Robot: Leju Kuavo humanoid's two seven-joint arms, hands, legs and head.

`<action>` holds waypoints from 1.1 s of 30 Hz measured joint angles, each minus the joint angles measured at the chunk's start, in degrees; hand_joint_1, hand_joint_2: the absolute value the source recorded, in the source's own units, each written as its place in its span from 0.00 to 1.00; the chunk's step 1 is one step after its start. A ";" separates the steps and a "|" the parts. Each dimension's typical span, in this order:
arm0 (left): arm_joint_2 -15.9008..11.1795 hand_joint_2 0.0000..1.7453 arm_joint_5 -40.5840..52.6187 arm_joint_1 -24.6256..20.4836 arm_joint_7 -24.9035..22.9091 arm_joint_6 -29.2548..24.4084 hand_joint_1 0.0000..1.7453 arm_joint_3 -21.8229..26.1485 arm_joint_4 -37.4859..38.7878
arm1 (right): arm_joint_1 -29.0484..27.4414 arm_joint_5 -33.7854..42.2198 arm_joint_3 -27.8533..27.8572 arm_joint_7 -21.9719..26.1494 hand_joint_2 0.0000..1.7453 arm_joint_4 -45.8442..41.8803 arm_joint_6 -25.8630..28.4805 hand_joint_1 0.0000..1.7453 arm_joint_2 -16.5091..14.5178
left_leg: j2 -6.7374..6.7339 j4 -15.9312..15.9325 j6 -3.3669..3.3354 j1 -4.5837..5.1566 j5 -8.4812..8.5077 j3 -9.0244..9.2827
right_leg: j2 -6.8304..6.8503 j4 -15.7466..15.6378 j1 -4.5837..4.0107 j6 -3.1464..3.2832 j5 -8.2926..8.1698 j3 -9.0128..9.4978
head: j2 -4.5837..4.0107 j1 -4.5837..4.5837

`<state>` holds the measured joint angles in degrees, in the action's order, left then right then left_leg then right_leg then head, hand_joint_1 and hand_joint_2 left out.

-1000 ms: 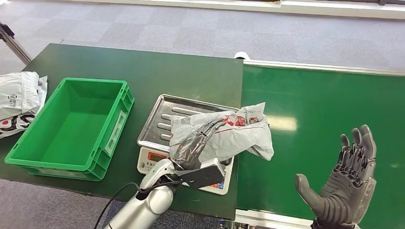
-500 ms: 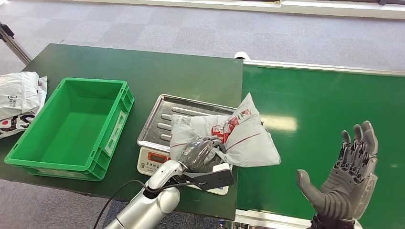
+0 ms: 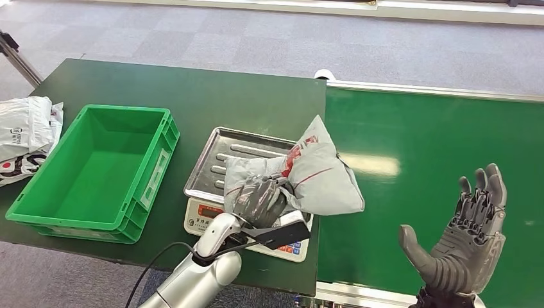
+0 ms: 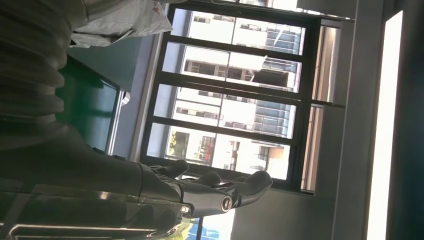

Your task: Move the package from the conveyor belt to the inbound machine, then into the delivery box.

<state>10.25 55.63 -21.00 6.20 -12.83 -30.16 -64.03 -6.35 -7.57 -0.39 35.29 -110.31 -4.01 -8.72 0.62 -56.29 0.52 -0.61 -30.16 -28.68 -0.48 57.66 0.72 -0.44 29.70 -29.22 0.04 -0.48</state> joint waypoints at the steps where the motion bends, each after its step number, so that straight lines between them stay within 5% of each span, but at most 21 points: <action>1: -0.06 1.00 -0.65 0.36 0.66 -1.05 1.00 0.41 -0.90 | -0.01 0.04 -0.01 -0.01 1.00 0.07 0.16 0.00 0.01 | 0.00 0.00 0.00 0.00 0.00 -0.01 | 0.00 0.00 0.00 0.00 0.00 -0.01 | 0.00 0.00; 18: -4.18 1.00 0.18 3.20 2.48 -11.05 1.00 8.05 -24.61 | -2.46 -0.56 -0.30 0.57 1.00 1.94 2.60 0.00 -0.04 | 0.00 0.00 0.00 0.00 0.01 -0.06 | 0.01 0.00 0.00 0.00 0.00 -0.03 | 0.00 0.01; 33: -11.95 1.00 2.30 -1.76 -2.75 -15.90 1.00 31.98 -21.57 | -4.04 -0.56 -0.66 -0.42 1.00 3.18 6.35 0.00 -0.07 | -0.03 0.02 0.07 -0.08 0.05 -0.06 | -0.04 0.03 -0.09 0.02 0.01 -0.05 | 0.00 0.01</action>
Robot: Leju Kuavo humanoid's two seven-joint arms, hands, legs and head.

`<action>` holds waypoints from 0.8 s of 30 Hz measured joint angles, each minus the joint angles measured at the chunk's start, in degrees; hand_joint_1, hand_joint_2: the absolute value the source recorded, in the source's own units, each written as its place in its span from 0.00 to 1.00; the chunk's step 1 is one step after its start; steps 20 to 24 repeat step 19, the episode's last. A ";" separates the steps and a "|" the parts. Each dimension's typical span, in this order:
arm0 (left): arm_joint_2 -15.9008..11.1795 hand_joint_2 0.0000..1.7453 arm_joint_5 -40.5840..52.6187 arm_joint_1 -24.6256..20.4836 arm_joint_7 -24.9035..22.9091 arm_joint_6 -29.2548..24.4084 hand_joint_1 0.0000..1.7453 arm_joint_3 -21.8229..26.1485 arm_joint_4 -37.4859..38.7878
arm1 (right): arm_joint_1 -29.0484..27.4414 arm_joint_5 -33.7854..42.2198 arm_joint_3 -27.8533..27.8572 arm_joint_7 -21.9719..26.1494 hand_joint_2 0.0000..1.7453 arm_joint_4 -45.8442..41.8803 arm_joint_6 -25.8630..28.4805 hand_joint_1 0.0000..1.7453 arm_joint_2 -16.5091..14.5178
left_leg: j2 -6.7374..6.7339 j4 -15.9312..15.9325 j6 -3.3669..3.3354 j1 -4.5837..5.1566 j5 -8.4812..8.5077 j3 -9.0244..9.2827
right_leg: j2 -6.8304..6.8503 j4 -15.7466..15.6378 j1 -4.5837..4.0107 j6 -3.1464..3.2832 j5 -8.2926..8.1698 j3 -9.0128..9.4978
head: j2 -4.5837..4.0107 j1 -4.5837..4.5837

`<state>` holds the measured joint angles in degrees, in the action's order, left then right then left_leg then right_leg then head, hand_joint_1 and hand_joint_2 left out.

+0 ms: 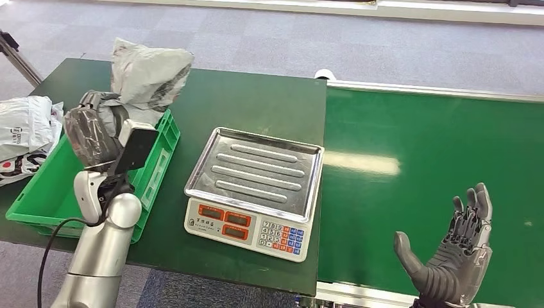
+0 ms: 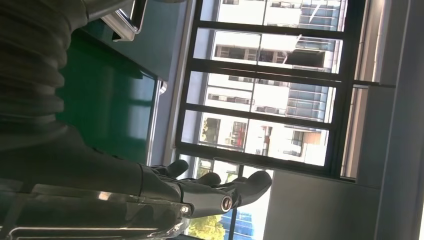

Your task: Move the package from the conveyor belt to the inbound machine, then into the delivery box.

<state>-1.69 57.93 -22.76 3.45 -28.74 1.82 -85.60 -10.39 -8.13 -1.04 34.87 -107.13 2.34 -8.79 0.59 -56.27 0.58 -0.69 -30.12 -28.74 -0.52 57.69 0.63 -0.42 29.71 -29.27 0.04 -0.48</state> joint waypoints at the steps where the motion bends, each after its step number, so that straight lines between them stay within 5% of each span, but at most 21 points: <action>1: -0.51 1.00 0.54 -0.18 -0.34 0.17 1.00 1.22 0.70 | 0.01 -0.06 -0.01 -0.20 1.00 0.02 0.06 0.00 -0.02 | 0.00 0.00 0.00 0.00 0.00 -0.01 | 0.00 0.00 0.00 0.00 0.00 0.00 | 0.00 0.00; 5: -3.12 1.00 4.19 -0.39 -3.37 0.86 1.00 5.96 3.88 | 0.12 -0.21 0.04 -1.45 1.00 0.22 0.08 0.00 -0.14 | -0.10 0.01 0.01 0.00 0.00 -0.03 | -0.10 0.01 -0.01 0.00 0.00 -0.03 | 0.00 0.02; 7: -4.68 1.00 5.56 -0.38 -4.29 1.19 0.91 9.10 5.72 | 0.18 -0.30 0.14 -2.06 1.00 0.42 -0.03 0.00 -0.22 | -0.19 0.02 0.01 -0.02 -0.01 -0.03 | -0.19 0.02 -0.02 0.01 0.00 -0.07 | 0.00 0.01; 11: -6.70 1.00 7.44 0.02 -5.34 3.85 0.09 14.73 8.95 | 0.50 -0.62 0.30 -2.90 1.00 0.99 -0.15 0.00 -0.28 | -0.19 0.02 0.01 -0.04 -0.01 -0.04 | -0.18 0.02 -0.04 0.02 0.01 -0.10 | 0.00 0.01; 12: -6.98 1.00 7.90 0.27 -5.57 4.96 0.00 15.64 9.59 | 0.59 -0.63 0.33 -3.04 1.00 1.14 -0.15 0.00 -0.28 | -0.17 0.02 0.01 -0.04 -0.01 -0.05 | -0.17 0.02 -0.05 0.02 0.01 -0.10 | 0.00 0.01; 24: -7.44 1.00 6.68 1.64 -6.03 8.02 0.00 16.89 13.32 | 0.78 -0.32 0.42 -4.24 1.00 2.42 0.47 0.00 -0.28 | -0.14 0.01 0.01 -0.02 -0.01 -0.09 | -0.16 0.01 -0.03 0.01 0.00 -0.08 | 0.00 0.02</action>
